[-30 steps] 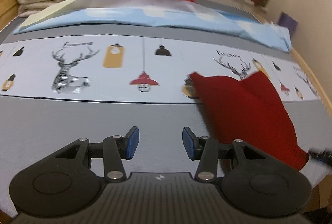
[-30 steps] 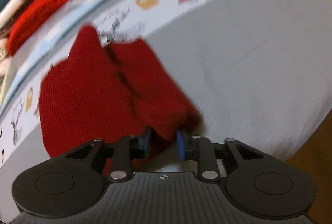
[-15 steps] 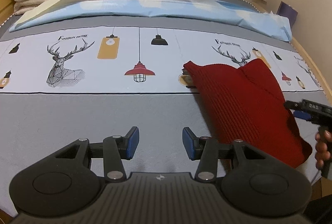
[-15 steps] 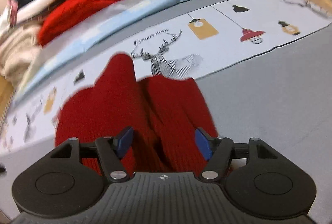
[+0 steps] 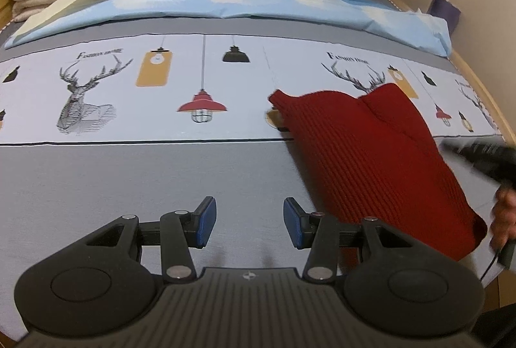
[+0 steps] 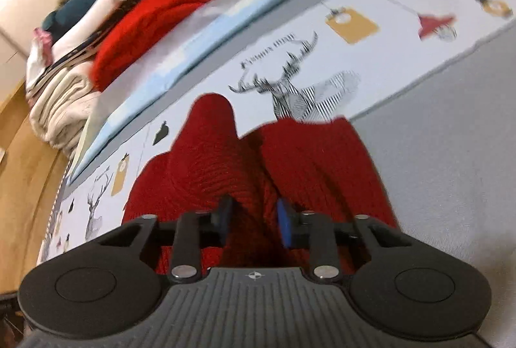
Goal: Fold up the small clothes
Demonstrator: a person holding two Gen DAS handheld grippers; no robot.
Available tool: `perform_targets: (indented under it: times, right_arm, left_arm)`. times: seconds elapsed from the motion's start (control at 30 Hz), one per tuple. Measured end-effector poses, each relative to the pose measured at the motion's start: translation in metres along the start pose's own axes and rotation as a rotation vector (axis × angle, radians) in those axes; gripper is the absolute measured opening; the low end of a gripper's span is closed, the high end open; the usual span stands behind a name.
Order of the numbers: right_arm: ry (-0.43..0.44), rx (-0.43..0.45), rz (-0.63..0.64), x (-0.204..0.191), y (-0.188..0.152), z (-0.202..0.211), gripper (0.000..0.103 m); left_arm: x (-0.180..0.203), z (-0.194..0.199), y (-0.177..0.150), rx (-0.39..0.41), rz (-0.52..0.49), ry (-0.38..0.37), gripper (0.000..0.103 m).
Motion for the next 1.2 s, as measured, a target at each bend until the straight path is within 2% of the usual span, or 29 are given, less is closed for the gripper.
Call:
perform_targets:
  times: [0.03, 0.13, 0.17, 0.23, 0.27, 0.33, 0.37, 0.4, 0.43, 0.47, 0.53, 0.73, 0.77, 0.8, 0.9, 0.97, 1.07, 1.1, 1.13, 1.2]
  right_arm:
    - [0.013, 0.048, 0.009, -0.003, 0.005, 0.008, 0.000]
    - [0.052, 0.323, -0.012, -0.011, 0.023, 0.055, 0.000]
    - [0.035, 0.360, -0.018, -0.011, 0.025, 0.066, 0.000]
    - [-0.107, 0.302, -0.008, -0.004, 0.021, 0.066, 0.000]
    - [-0.135, 0.259, -0.015, 0.000, 0.018, 0.062, 0.004]
    - [-0.101, 0.168, -0.035, 0.005, 0.013, 0.050, 0.004]
    - [-0.107, 0.139, -0.003, 0.003, 0.010, 0.044, 0.009]
    - [-0.122, 0.113, 0.043, -0.002, 0.008, 0.038, 0.026]
    - [-0.140, 0.083, 0.086, -0.005, 0.006, 0.030, 0.037]
    - [-0.162, 0.046, 0.111, -0.006, 0.002, 0.020, 0.056]
    - [-0.196, -0.033, 0.134, -0.006, -0.007, 0.000, 0.056]
    - [-0.227, -0.065, 0.138, -0.002, -0.008, -0.015, 0.056]
    - [-0.223, -0.067, 0.141, -0.002, -0.008, -0.015, 0.046]
    - [-0.205, -0.071, 0.145, -0.003, -0.009, -0.015, 0.029]
    - [-0.166, -0.085, 0.214, -0.013, -0.011, -0.016, 0.015]
    - [-0.143, -0.051, 0.265, -0.024, -0.009, -0.008, 0.012]
    - [-0.081, 0.142, 0.334, -0.052, 0.003, 0.027, 0.012]
    - [-0.085, 0.185, 0.335, -0.055, 0.005, 0.037, 0.012]
    - [-0.117, 0.191, 0.318, -0.051, 0.006, 0.040, 0.012]
    - [-0.228, 0.122, 0.241, -0.030, 0.004, 0.032, 0.020]
  left_arm:
    - [0.003, 0.000, -0.001, 0.000, -0.003, -0.002, 0.051]
    - [0.013, -0.001, -0.003, 0.000, -0.014, -0.013, 0.051]
    - [0.016, -0.002, -0.003, 0.001, -0.019, -0.016, 0.051]
    - [0.022, -0.003, -0.003, 0.002, -0.028, -0.017, 0.051]
    - [0.025, -0.004, -0.004, -0.002, -0.032, -0.016, 0.051]
    - [0.030, -0.006, -0.005, -0.010, -0.035, -0.018, 0.051]
    - [0.032, -0.006, -0.006, -0.011, -0.038, -0.019, 0.051]
    - [0.033, -0.006, -0.007, -0.012, -0.044, -0.019, 0.051]
    - [0.034, -0.006, -0.008, -0.011, -0.049, -0.018, 0.051]
    - [0.035, -0.005, -0.009, -0.009, -0.055, -0.017, 0.051]
    - [0.034, -0.005, -0.010, -0.004, -0.060, -0.011, 0.051]
    - [0.022, -0.007, -0.006, -0.019, -0.014, -0.009, 0.051]
    - [0.022, -0.007, -0.005, -0.020, -0.008, -0.010, 0.051]
    - [0.022, -0.007, -0.005, -0.021, -0.005, -0.014, 0.051]
    - [0.028, -0.007, -0.005, -0.023, -0.007, -0.025, 0.051]
    - [0.033, -0.007, -0.006, -0.021, -0.014, -0.032, 0.051]
    - [0.039, -0.007, -0.006, -0.018, -0.024, -0.038, 0.051]
    - [0.041, -0.008, -0.006, -0.017, -0.026, -0.039, 0.051]
    - [0.043, -0.008, -0.006, -0.018, -0.028, -0.040, 0.051]
    - [0.046, -0.010, -0.008, -0.025, -0.033, -0.039, 0.051]
Point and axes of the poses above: each gripper's, at about its wrist camera, not at the fingertips, and z roughly against the way its jaws point, x to its right, y to its top, the point moved 3 cm from there along -z, roughly the way its jaws point, and after that the axes turned 14 degrees about y, right-handed, at the moved point
